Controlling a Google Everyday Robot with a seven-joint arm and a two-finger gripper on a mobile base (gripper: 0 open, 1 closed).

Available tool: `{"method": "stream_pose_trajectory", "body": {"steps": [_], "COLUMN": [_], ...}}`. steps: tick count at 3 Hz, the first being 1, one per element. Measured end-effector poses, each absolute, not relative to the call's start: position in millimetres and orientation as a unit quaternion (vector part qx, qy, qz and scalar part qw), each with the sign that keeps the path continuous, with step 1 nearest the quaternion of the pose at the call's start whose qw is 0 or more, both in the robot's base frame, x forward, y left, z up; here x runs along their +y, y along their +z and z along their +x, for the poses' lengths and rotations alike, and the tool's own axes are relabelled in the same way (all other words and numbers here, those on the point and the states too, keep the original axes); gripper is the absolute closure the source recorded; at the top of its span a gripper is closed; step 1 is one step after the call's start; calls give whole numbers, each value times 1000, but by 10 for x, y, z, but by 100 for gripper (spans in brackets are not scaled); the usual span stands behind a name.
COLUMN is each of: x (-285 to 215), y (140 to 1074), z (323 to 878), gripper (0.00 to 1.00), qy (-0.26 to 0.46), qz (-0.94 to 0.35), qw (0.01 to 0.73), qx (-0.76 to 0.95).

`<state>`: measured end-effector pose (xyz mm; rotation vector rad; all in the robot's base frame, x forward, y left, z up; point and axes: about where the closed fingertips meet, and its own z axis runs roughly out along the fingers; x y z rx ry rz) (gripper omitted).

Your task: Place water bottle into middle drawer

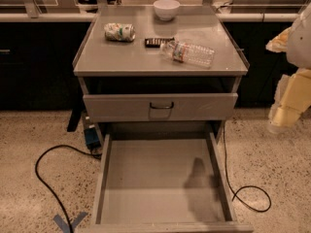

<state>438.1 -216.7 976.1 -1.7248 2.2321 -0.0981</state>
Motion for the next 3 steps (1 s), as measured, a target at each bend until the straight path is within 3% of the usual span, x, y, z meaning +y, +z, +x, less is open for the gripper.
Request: {"method": "stream_pose_trajectory", "body": {"steps": [2, 3], "x": [-2121, -1989], "y": [9772, 9764], "z": [4474, 4793], "gripper": [0, 0], "qy": [-40, -49], "qz": [-610, -636], "qw": [166, 172], "qx": [773, 751]}}
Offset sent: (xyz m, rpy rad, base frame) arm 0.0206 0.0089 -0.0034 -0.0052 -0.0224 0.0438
